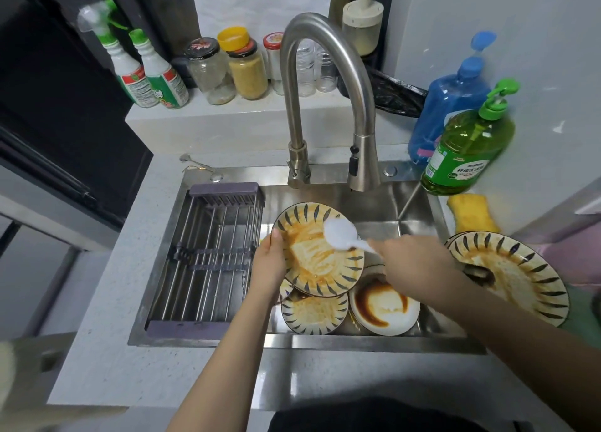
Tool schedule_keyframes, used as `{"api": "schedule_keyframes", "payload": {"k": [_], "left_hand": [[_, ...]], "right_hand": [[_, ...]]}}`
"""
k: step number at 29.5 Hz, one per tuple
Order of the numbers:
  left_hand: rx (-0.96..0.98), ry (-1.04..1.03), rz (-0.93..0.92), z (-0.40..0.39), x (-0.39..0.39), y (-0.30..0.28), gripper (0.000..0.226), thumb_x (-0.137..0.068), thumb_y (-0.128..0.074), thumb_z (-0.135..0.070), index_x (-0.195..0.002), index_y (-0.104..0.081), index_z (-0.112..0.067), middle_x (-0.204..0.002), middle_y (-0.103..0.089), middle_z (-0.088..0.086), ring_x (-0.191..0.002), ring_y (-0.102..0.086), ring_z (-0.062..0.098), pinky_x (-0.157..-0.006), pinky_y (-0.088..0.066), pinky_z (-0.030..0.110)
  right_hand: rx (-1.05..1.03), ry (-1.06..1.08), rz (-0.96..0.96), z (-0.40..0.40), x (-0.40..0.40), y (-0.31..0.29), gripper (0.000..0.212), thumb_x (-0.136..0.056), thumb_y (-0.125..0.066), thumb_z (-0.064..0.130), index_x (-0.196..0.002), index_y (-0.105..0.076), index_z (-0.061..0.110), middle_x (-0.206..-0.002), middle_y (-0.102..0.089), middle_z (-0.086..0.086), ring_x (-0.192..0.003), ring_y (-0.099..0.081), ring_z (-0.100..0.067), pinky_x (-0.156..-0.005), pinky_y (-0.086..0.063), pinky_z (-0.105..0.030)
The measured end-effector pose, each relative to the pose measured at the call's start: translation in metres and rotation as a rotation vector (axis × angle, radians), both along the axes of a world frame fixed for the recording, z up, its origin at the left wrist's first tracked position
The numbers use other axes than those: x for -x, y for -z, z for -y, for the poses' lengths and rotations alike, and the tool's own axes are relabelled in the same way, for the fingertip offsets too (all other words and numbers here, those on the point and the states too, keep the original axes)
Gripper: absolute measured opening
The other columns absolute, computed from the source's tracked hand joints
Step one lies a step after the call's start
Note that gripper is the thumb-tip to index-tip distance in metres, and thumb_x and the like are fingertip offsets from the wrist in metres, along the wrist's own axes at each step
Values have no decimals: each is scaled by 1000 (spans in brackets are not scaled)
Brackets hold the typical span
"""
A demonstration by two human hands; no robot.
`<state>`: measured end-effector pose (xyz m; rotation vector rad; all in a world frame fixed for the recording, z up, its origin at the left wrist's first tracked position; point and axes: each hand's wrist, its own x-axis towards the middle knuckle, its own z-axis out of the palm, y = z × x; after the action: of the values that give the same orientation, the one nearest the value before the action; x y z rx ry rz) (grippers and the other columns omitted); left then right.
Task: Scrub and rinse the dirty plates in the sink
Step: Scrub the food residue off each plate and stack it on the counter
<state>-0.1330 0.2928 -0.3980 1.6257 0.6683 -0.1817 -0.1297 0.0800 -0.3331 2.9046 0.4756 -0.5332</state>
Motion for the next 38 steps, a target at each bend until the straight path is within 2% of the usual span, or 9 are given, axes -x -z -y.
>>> {"api": "schedule_keyframes", "payload": {"k": [3, 7, 13, 19, 23, 26, 28, 31, 38], "left_hand": [[-20, 22, 5, -1, -1, 2, 47, -100, -33, -51, -112, -65, -18, -115, -66, 5, -110, -58, 22, -99, -47, 46], [41, 20, 3, 5, 0, -6, 37, -103, -30, -44, -97, -60, -24, -97, -66, -2, -92, -62, 13, -72, -52, 24], [14, 8, 16, -2, -2, -10, 38, -102, -28, -48, -114, -57, -27, -116, -60, -1, -122, -51, 22, -104, -39, 40], [18, 66, -17, 0, 0, -22, 52, -104, -21, -42, -138, -46, -10, -120, -55, 3, -99, -49, 11, -63, -42, 12], [35, 32, 2, 2, -1, -11, 52, -102, -23, -48, -132, -50, -15, -121, -56, 0, -109, -51, 17, -88, -41, 28], [92, 54, -45, 9, -2, -6, 51, -101, -20, -52, -109, -56, -17, -94, -61, 5, -90, -59, 19, -69, -50, 24], [182, 9, -63, 10, -3, -5, 53, -99, -23, -56, -101, -59, -17, -92, -64, 9, -83, -61, 19, -75, -53, 32], [260, -1, -83, 10, -6, -7, 57, -99, -26, -57, -108, -64, -16, -102, -72, 12, -98, -68, 26, -92, -53, 47], [256, -14, -97, 19, -5, -12, 63, -99, -23, -58, -134, -49, -13, -114, -64, 14, -109, -61, 33, -91, -53, 43]], "right_hand": [[-88, -111, -40, -12, 8, -3, 44, -93, -39, 12, -128, -44, 37, -64, -44, 4, -50, -39, -10, -43, -31, -24], [-72, -19, 79, -8, -7, -4, 56, -93, -39, 10, -141, -31, 38, -64, -43, 5, -55, -46, -13, -47, -36, -26], [-34, -140, -170, -3, 3, -21, 43, -93, -40, 16, -127, -52, 41, -68, -44, 6, -59, -46, -11, -51, -37, -25], [4, -19, 13, 2, -6, -17, 54, -90, -37, 8, -136, -41, 35, -65, -39, 6, -53, -36, -9, -50, -34, -25], [-37, -95, -226, -1, 6, -31, 31, -95, -41, 23, -116, -61, 35, -67, -48, 8, -56, -44, -7, -50, -35, -22], [-214, -64, -207, -14, 5, -27, 39, -100, -37, 30, -133, -45, 49, -67, -51, 9, -57, -48, -8, -47, -35, -24], [-218, 3, -83, -15, 0, -22, 44, -100, -35, 24, -139, -37, 45, -69, -51, 7, -58, -50, -11, -46, -37, -26], [-108, 20, 29, -6, -6, -24, 43, -96, -38, 17, -135, -39, 36, -74, -50, 6, -69, -56, -17, -55, -42, -28], [-242, -32, -178, -19, 6, -28, 43, -101, -35, 27, -139, -38, 45, -74, -55, 8, -58, -48, -10, -47, -34, -24]]}}
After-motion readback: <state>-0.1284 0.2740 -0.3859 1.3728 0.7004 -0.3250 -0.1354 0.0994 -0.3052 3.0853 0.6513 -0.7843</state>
